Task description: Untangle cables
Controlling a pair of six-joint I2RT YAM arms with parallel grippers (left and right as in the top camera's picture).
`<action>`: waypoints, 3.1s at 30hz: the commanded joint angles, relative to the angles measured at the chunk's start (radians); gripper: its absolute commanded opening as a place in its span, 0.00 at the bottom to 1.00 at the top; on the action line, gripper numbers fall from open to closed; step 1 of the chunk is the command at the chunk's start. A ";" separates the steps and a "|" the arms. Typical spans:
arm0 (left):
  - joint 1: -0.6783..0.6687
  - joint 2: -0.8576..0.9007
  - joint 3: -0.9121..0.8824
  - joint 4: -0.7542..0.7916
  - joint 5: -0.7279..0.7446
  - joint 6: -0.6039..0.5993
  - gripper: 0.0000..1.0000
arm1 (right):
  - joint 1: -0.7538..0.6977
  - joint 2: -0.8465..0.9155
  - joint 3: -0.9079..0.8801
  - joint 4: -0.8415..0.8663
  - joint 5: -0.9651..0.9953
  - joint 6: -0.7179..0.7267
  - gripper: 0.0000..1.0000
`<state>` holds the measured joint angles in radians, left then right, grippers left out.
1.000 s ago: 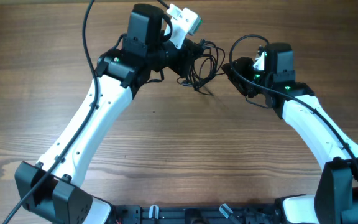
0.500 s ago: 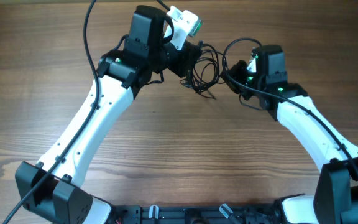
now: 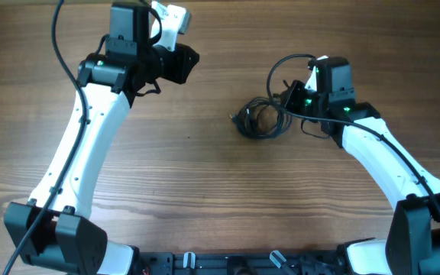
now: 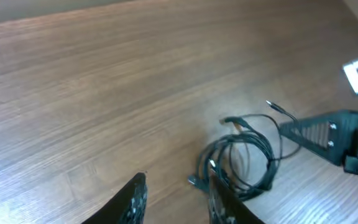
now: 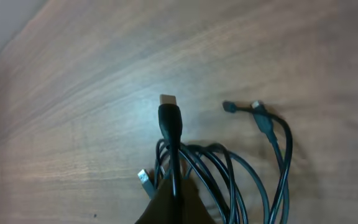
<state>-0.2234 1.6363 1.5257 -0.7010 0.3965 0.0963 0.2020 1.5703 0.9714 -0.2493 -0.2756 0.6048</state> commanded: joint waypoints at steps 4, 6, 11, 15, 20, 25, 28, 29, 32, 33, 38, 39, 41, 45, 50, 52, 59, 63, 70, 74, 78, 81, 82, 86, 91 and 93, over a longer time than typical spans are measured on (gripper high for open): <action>-0.073 -0.003 0.016 -0.011 0.127 0.009 0.45 | -0.002 0.007 0.266 -0.008 -0.047 -0.080 0.04; -0.090 -0.003 0.007 -0.012 0.128 0.025 0.46 | -0.002 0.007 0.381 -0.081 -0.046 -0.085 0.04; -0.117 0.011 -0.023 -0.006 0.206 0.085 0.49 | -0.002 0.007 0.596 -0.312 -0.031 -0.214 0.04; -0.119 0.048 -0.023 -0.003 0.312 0.169 0.50 | -0.003 0.007 0.626 -0.401 -0.027 -0.268 0.04; -0.120 0.114 -0.023 -0.003 0.491 0.274 0.49 | -0.003 0.007 0.626 -0.388 -0.028 -0.236 0.04; -0.143 0.178 -0.023 -0.029 0.733 0.507 0.72 | -0.003 0.007 0.626 -0.389 -0.028 -0.219 0.04; -0.183 0.192 -0.023 -0.007 0.683 0.510 0.75 | -0.003 0.007 0.626 -0.389 -0.043 -0.208 0.04; -0.194 0.193 -0.023 -0.002 0.637 0.510 0.75 | -0.003 0.007 0.626 -0.391 -0.063 -0.208 0.04; -0.240 0.193 -0.023 0.024 0.491 0.510 0.75 | -0.003 0.007 0.626 -0.394 -0.122 -0.191 0.04; -0.249 0.193 -0.023 0.032 0.470 0.510 0.74 | -0.003 0.007 0.626 -0.393 -0.122 -0.182 0.04; -0.272 0.206 -0.023 0.070 0.446 0.510 0.67 | -0.003 0.007 0.626 -0.393 -0.152 -0.177 0.04; -0.272 0.217 -0.023 0.077 0.446 0.510 0.67 | -0.003 0.007 0.626 -0.394 -0.152 -0.171 0.04; -0.272 0.241 -0.023 0.085 0.402 0.504 0.68 | -0.003 0.007 0.626 -0.398 -0.152 -0.167 0.04; -0.272 0.254 -0.022 0.133 0.327 0.472 0.68 | -0.003 0.007 0.626 -0.402 -0.151 -0.169 0.04; -0.270 0.249 -0.022 0.286 0.251 0.383 0.69 | -0.003 0.007 0.626 -0.402 -0.151 -0.172 0.04; -0.270 0.249 -0.022 0.329 0.171 0.317 0.69 | -0.003 0.007 0.626 -0.402 -0.147 -0.172 0.04; -0.270 0.249 -0.022 0.327 0.233 0.287 0.72 | -0.003 0.007 0.626 -0.405 -0.140 -0.179 0.04; -0.270 0.249 -0.022 0.336 0.230 0.288 0.72 | -0.003 0.007 0.626 -0.414 -0.144 -0.178 0.04; -0.269 0.249 -0.022 0.291 0.230 0.288 0.04 | -0.003 0.007 0.626 -0.422 -0.138 -0.179 0.04; -0.267 0.249 -0.022 0.266 0.231 0.286 0.04 | -0.003 0.007 0.626 -0.463 -0.031 -0.179 0.04; -0.267 0.242 -0.022 0.267 0.231 0.261 0.04 | -0.003 0.010 0.624 -0.579 0.259 -0.179 0.04; -0.267 0.199 -0.022 0.267 0.231 0.262 0.04 | -0.003 0.010 0.623 -0.612 0.391 -0.179 0.04; -0.267 0.179 -0.022 0.267 0.231 0.262 0.04 | -0.003 0.012 0.623 -0.613 0.413 -0.179 0.04; -0.267 0.083 -0.022 0.259 0.232 0.261 0.04 | -0.003 0.069 0.623 -0.581 0.435 -0.187 0.04; -0.266 0.006 -0.022 0.209 0.234 0.262 0.04 | -0.003 0.200 0.623 -0.540 0.425 -0.183 0.11; -0.262 0.005 -0.022 0.195 0.230 0.262 0.04 | -0.003 0.206 0.624 -0.531 0.406 -0.176 0.29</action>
<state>-0.4919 1.6875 1.5063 -0.5041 0.6128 0.3706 0.2050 1.7599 1.5826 -0.7902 0.1120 0.4236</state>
